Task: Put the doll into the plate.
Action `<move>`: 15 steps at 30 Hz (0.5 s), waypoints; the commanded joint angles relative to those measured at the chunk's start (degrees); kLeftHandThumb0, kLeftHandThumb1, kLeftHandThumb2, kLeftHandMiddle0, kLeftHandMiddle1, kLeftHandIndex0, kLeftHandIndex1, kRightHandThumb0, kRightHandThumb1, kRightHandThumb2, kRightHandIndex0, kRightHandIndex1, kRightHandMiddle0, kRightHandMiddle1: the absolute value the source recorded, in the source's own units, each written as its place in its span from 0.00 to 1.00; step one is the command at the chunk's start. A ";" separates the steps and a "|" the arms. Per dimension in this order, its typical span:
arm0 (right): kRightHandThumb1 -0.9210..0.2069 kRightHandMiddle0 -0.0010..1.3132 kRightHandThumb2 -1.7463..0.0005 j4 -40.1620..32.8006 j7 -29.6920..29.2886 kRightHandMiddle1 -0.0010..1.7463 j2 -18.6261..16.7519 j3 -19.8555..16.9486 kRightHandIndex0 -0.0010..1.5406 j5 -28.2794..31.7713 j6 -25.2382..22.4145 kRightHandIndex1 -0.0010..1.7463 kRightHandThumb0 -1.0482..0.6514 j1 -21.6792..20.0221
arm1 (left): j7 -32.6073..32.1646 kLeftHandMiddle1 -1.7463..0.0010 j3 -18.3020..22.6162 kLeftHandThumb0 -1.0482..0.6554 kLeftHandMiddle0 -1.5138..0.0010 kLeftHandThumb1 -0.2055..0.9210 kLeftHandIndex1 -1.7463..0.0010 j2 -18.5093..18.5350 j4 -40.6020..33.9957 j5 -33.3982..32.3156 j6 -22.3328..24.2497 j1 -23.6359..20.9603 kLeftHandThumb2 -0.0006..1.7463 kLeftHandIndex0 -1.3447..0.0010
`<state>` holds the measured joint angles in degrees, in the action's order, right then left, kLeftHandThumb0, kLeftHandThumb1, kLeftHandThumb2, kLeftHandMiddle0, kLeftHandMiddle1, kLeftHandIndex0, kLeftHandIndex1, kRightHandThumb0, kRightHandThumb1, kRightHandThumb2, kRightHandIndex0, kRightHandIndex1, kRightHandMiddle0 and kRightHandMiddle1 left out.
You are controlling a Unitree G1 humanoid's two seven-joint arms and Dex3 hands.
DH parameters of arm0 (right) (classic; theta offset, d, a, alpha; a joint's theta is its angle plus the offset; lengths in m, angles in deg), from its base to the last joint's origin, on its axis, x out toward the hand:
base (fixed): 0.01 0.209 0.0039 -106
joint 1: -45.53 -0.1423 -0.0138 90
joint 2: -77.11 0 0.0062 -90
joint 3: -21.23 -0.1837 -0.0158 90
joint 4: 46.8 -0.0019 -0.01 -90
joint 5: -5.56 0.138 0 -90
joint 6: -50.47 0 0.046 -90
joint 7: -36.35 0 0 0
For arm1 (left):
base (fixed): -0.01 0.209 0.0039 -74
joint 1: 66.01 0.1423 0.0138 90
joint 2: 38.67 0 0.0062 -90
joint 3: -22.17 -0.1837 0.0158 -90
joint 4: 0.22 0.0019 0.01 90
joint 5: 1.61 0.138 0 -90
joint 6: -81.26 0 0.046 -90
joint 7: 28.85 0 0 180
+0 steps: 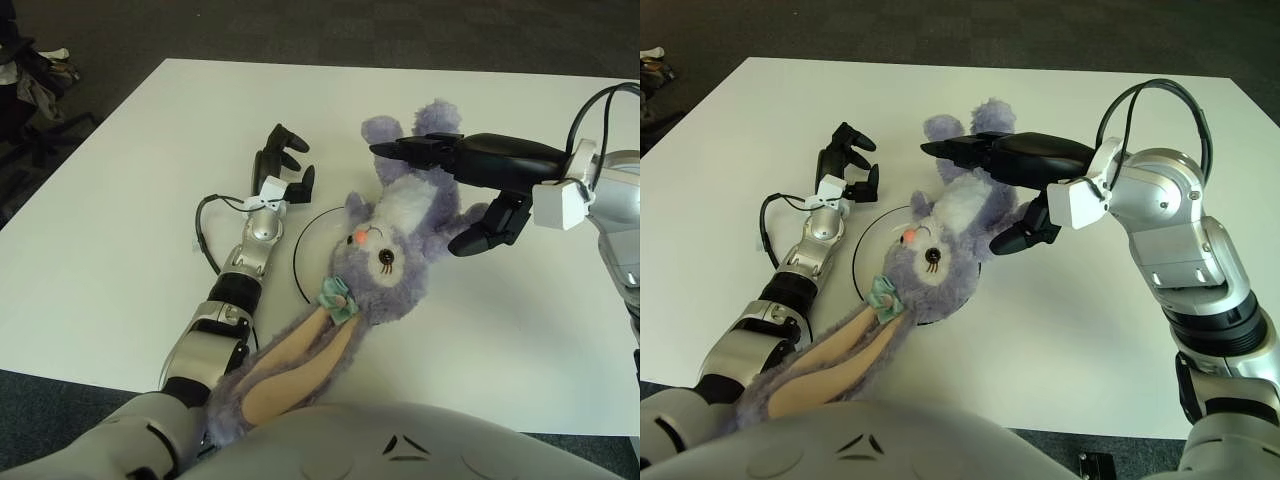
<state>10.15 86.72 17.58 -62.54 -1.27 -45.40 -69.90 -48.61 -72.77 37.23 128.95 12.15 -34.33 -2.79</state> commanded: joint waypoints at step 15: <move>0.60 0.00 0.34 6.05 -12.12 0.00 -1.38 -12.05 0.00 -2.47 12.56 0.00 0.52 9.72 | 0.97 0.00 -0.07 0.61 0.64 0.41 0.00 -2.14 5.15 -1.18 -1.41 5.38 0.80 0.61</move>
<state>14.78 77.34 16.99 -70.11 -4.78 -36.24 -64.11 -47.19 -72.32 36.83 129.58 10.94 -34.94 -3.08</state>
